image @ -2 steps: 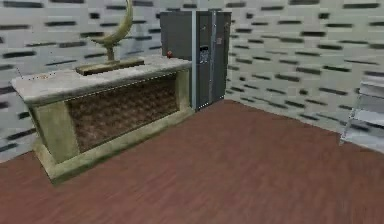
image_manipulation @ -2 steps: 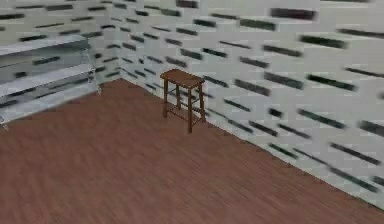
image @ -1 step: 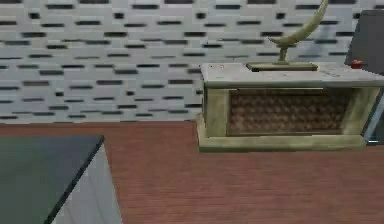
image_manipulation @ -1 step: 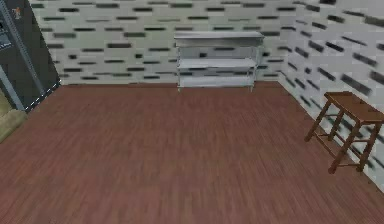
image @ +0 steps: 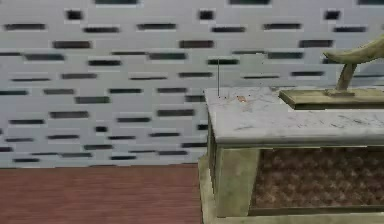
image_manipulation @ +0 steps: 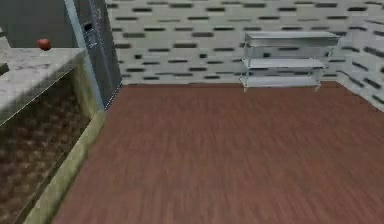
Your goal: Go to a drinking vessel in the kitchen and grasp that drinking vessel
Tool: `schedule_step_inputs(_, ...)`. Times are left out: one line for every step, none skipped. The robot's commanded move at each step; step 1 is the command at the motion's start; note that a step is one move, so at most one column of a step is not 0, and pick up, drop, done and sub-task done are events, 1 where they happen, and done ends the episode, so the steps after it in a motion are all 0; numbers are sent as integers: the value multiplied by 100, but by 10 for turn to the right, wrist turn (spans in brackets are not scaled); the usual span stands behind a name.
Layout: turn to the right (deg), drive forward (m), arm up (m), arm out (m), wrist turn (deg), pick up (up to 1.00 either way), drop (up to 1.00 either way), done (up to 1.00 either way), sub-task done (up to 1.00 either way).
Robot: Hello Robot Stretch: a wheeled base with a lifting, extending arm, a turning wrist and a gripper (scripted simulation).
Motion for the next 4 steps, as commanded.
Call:
schedule_step_inputs(0, 20, 0, 0, 0, 0, 0, 0, 0)
schedule_step_inputs(-450, 0, 0, 0, 0, 0, 0, 0, 0)
schedule_step_inputs(-120, 0, 0, 0, 0, 0, 0, 0, 0)
schedule_step_inputs(0, 35, 0, 0, 0, 0, 0, 0, 0)
